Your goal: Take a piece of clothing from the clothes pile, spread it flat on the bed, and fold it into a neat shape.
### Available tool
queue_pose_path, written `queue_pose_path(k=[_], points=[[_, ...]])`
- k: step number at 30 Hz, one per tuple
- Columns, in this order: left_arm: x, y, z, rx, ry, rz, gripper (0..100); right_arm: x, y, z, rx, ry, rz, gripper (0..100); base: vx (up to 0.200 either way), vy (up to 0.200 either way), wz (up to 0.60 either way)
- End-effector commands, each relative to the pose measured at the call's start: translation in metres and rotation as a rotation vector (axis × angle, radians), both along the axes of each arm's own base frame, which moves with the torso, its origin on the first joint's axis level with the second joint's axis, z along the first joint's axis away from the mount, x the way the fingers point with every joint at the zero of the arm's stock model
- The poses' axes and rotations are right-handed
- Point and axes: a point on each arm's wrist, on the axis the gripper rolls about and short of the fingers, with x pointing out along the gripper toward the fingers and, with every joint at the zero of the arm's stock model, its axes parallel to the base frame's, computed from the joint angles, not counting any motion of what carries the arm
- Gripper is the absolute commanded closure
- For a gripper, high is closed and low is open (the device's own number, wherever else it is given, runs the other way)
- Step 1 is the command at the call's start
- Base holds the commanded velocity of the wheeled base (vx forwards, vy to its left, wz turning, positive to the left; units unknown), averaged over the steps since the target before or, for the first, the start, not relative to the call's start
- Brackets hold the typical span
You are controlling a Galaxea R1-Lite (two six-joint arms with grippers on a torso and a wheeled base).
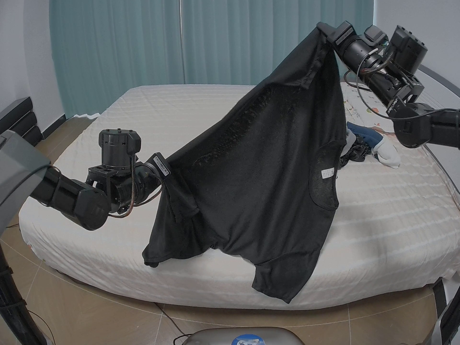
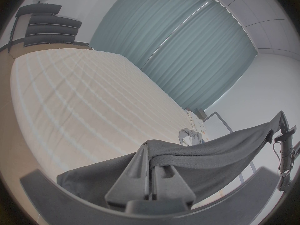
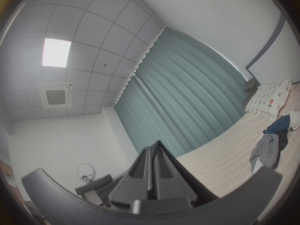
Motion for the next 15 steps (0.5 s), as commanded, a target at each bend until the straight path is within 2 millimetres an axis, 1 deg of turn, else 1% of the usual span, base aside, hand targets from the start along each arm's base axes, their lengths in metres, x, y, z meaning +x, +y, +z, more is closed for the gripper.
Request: queue_pose_path(k=[1, 2, 3, 7, 8, 9, 11, 13, 15], points=[[0.030, -0.006, -0.034, 0.015, 0.056, 0.010, 100, 0.040, 0.014, -0.045, -0.047, 0.073, -0.011, 100, 0.200, 0.000, 0.00], [0.034, -0.007, -0.037, 0.015, 0.056, 0.013, 100, 0.044, 0.016, -0.051, -0.053, 0.087, -0.013, 100, 0.200, 0.000, 0.00], [0.042, -0.007, -0.042, 0.015, 0.057, 0.017, 100, 0.052, 0.019, -0.064, -0.063, 0.111, -0.014, 100, 0.200, 0.000, 0.00], [0.059, -0.012, -0.061, 0.015, 0.075, 0.020, 100, 0.069, 0.024, -0.094, -0.082, 0.153, -0.031, 100, 0.200, 0.000, 0.00], [0.059, -0.012, -0.061, 0.015, 0.075, 0.020, 100, 0.069, 0.024, -0.094, -0.082, 0.153, -0.031, 100, 0.200, 0.000, 0.00], [0.067, -0.014, -0.076, 0.011, 0.099, 0.028, 100, 0.078, 0.027, -0.111, -0.085, 0.163, -0.042, 100, 0.200, 0.000, 0.00], [0.072, -0.016, -0.089, 0.005, 0.119, 0.035, 100, 0.084, 0.031, -0.127, -0.095, 0.177, -0.045, 100, 0.200, 0.000, 0.00], [0.079, -0.018, -0.100, -0.004, 0.132, 0.044, 100, 0.092, 0.034, -0.143, -0.103, 0.192, -0.049, 100, 0.000, 0.000, 0.00], [0.085, -0.018, -0.108, -0.007, 0.144, 0.051, 100, 0.099, 0.036, -0.153, -0.100, 0.198, -0.061, 100, 0.000, 0.000, 0.00]])
